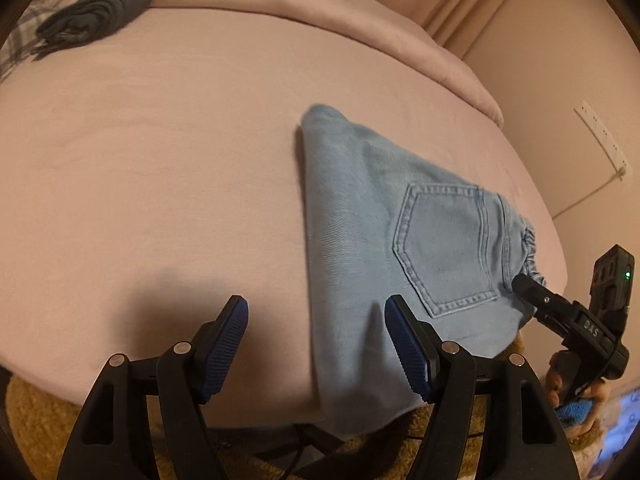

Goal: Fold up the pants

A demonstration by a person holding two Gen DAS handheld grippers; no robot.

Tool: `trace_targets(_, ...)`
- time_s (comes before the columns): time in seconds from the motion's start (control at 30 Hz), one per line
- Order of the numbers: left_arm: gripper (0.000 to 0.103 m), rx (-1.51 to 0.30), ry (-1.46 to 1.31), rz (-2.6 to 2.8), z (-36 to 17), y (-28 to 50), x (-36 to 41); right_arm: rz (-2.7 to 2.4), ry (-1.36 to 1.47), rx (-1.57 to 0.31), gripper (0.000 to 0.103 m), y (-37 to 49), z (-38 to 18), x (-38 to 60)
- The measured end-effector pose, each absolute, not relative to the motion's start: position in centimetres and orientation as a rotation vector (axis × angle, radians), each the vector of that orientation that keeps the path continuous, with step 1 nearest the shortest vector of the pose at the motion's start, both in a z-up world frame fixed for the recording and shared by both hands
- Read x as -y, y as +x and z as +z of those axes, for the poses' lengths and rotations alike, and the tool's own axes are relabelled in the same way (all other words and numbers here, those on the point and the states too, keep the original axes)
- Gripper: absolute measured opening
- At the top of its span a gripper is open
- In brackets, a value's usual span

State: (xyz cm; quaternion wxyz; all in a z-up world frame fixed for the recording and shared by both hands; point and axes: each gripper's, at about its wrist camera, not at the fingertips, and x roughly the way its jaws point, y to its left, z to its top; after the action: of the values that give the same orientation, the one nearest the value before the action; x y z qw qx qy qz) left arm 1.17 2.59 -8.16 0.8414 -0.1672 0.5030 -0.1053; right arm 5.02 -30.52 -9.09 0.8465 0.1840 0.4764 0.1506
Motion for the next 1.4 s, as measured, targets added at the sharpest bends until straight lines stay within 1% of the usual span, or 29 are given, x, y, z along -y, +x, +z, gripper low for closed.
trace_targets(0.33,0.071,-1.082,-0.232,-0.269,-8.9,3.1,1.7,0.450,0.404,-1.024,0.087,6.1,-11.2,28.3)
trace_targets(0.43,0.070,-1.092,-0.302,-0.302,-9.1,4.4,1.3,0.488,0.414,-1.019,0.088,7.0,-11.6,27.6)
trace_targets(0.47,0.069,-1.094,-0.331,-0.311,-9.1,4.7,1.0,0.493,0.419,-1.013,0.087,7.2,-11.7,27.5)
trace_targets(0.5,0.066,-1.099,-0.345,-0.307,-9.2,4.8,1.0,0.496,0.427,-1.009,0.085,7.3,-11.7,27.4)
trace_targets(0.53,0.064,-1.099,-0.339,-0.296,-9.2,4.9,1.0,0.488,0.420,-1.004,0.078,7.2,-11.6,27.3)
trace_targets(0.57,0.058,-1.093,-0.324,-0.288,-9.1,4.8,1.3,0.466,0.407,-0.998,0.071,7.1,-11.5,27.3)
trace_targets(0.6,0.054,-1.084,-0.310,-0.286,-8.9,4.6,1.9,0.456,0.398,-0.990,0.069,6.9,-11.5,27.3)
trace_targets(0.63,0.052,-1.067,-0.282,-0.278,-8.6,4.3,2.4,0.457,0.395,-0.980,0.065,6.7,-11.4,27.3)
trace_targets(0.7,0.039,-1.048,-0.247,-0.263,-8.1,3.9,3.1,0.448,0.416,-0.959,0.061,6.1,-11.2,27.5)
trace_targets(0.77,0.032,-1.038,-0.231,-0.242,-7.5,3.7,3.2,0.439,0.403,-0.940,0.050,5.9,-10.7,27.6)
trace_targets(0.87,0.029,-1.023,-0.262,-0.245,-6.5,3.4,2.7,0.423,0.416,-0.897,0.043,5.3,-9.2,27.8)
trace_targets(0.97,0.029,-0.992,-0.266,-0.261,-5.3,2.8,2.4,0.447,0.415,-0.859,0.041,5.2,-7.4,27.3)
trace_targets(1.17,0.029,-0.892,-0.254,-0.247,-2.2,3.1,1.7,0.494,0.393,-0.778,0.041,6.4,-4.1,26.2)
trace_targets(1.3,0.029,-0.860,-0.261,-0.224,-1.2,4.9,0.6,0.526,0.356,-0.742,0.041,8.8,-2.3,24.8)
trace_targets(1.4,0.029,-0.849,-0.272,-0.190,-1.4,7.6,0.5,0.547,0.333,-0.731,0.041,11.0,-2.0,23.5)
